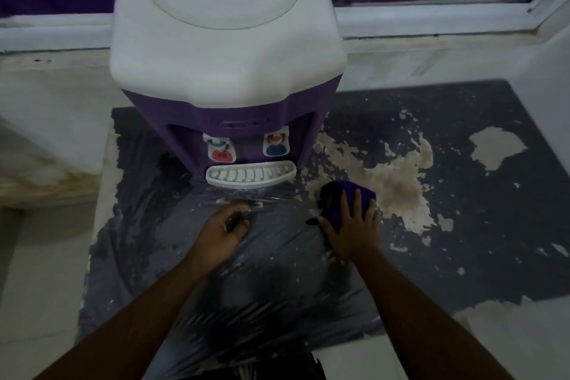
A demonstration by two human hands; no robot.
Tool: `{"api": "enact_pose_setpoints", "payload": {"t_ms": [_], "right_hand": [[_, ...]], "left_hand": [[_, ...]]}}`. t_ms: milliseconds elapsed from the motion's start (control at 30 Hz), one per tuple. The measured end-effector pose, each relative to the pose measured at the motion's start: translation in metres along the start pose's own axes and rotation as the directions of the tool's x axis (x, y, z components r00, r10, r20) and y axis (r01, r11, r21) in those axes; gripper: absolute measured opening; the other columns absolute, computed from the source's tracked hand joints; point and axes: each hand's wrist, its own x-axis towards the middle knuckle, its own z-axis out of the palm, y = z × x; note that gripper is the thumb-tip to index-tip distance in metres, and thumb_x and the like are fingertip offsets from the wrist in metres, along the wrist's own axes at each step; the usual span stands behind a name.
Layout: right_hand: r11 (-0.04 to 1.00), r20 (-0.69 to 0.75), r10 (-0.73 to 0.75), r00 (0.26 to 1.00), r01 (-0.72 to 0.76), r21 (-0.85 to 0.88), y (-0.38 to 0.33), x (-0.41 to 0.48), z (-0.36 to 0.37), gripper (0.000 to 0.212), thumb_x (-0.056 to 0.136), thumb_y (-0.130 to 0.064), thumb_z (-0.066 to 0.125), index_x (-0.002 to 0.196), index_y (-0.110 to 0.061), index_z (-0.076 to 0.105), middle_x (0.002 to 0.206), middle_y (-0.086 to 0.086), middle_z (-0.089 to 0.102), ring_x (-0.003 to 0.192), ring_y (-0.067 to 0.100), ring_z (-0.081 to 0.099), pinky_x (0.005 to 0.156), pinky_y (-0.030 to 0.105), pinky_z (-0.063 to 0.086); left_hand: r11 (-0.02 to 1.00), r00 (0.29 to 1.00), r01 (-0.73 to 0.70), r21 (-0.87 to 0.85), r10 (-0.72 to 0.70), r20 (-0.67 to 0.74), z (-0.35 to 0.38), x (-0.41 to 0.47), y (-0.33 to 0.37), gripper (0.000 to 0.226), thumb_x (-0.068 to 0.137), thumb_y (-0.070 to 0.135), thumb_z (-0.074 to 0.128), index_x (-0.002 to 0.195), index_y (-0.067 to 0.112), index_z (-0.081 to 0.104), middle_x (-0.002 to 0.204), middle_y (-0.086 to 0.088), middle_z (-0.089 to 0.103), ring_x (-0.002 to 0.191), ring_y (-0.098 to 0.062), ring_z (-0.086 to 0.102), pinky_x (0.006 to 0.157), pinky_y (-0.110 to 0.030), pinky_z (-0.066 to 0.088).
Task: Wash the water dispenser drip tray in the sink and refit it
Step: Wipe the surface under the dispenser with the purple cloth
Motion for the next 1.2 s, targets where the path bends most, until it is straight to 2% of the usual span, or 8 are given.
{"api": "enact_pose_setpoints", "payload": {"t_ms": [433,567,700,800,833,967,1100,1200], "right_hand": [[0.988,-0.072,-0.018,0.997,0.029,0.151,-0.069,-0.069,0.052,0.061,0.098,-0.04,0.04,0.153,-0.024,0.019,0.163,0.009,0.003,0.146,0.046,-0.006,0.118,0.06,0.015],[0.967,0.025,-0.217,0.976,0.211,0.145,-0.153,-0.109,0.061,0.064,0.096,-0.043,0.04,0.153,-0.026,0.016,0.163,0.008,0.003,0.146,0.048,-0.004,0.117,0.06,0.015],[0.874,0.099,-0.475,0.874,0.482,-0.061,-0.242,-0.16,0.082,0.065,0.082,-0.055,0.056,0.142,-0.03,0.047,0.152,0.005,0.042,0.139,0.044,0.033,0.108,0.051,0.04],[0.725,0.281,-0.626,0.727,0.676,-0.133,-0.27,-0.176,0.098,0.068,0.093,-0.048,0.043,0.153,-0.026,0.02,0.163,0.006,0.012,0.147,0.045,-0.004,0.119,0.054,0.0],[0.709,0.272,-0.63,0.727,0.682,-0.18,-0.27,-0.177,0.099,0.067,0.093,-0.048,0.041,0.153,-0.026,0.019,0.163,0.005,0.015,0.147,0.044,0.001,0.119,0.054,0.002],[0.816,0.151,-0.54,0.828,0.559,-0.146,-0.25,-0.173,0.097,0.064,0.079,-0.053,0.053,0.138,-0.026,0.052,0.144,-0.001,0.052,0.132,0.035,0.049,0.105,0.051,0.043],[0.927,0.049,-0.354,0.934,0.358,-0.117,-0.205,-0.162,0.099,0.073,0.078,-0.054,0.064,0.139,-0.015,0.052,0.147,0.01,0.048,0.133,0.041,0.045,0.102,0.058,0.044],[0.982,0.023,-0.174,0.984,0.176,-0.075,-0.158,-0.156,0.095,0.078,0.09,-0.065,0.034,0.147,-0.012,0.035,0.157,0.013,0.027,0.143,0.043,0.026,0.114,0.058,0.022]], "left_hand": [[0.999,0.999,0.046,-0.002,-0.046,-0.001,-0.039,-0.022,-0.036,0.026,0.089,0.006,0.061,0.11,0.021,0.064,0.112,-0.002,0.066,0.097,-0.012,0.063,0.089,-0.019,0.049],[0.998,0.999,0.051,0.031,-0.05,-0.014,-0.061,-0.033,-0.05,0.027,0.089,0.005,0.061,0.112,0.017,0.062,0.115,-0.005,0.064,0.105,-0.019,0.06,0.095,-0.026,0.044],[0.994,0.999,0.033,0.104,-0.033,-0.005,-0.083,-0.046,-0.06,0.028,0.09,0.006,0.059,0.113,0.021,0.062,0.116,-0.001,0.062,0.105,-0.015,0.058,0.087,-0.016,0.043],[0.993,1.0,0.016,0.116,-0.018,0.015,-0.096,-0.054,-0.062,0.027,0.091,0.007,0.058,0.114,0.021,0.061,0.122,0.002,0.06,0.113,-0.012,0.054,0.095,-0.016,0.038],[0.993,1.0,0.014,0.117,-0.017,0.025,-0.099,-0.057,-0.063,0.027,0.091,0.006,0.058,0.115,0.019,0.061,0.124,0.001,0.059,0.115,-0.012,0.053,0.099,-0.02,0.037],[0.988,0.999,-0.002,0.157,-0.006,0.048,-0.1,-0.063,-0.062,0.029,0.092,0.006,0.057,0.119,0.014,0.06,0.124,-0.002,0.06,0.115,-0.016,0.054,0.101,-0.025,0.039],[0.984,0.996,-0.027,0.178,0.012,0.083,-0.093,-0.067,-0.061,0.03,0.09,0.01,0.06,0.121,0.013,0.06,0.123,-0.001,0.058,0.111,-0.012,0.053,0.092,-0.018,0.038],[0.972,0.988,-0.092,0.216,0.061,0.144,-0.085,-0.069,-0.061,0.033,0.09,0.009,0.061,0.122,0.011,0.059,0.128,-0.003,0.056,0.117,-0.014,0.051,0.101,-0.018,0.033]]}}
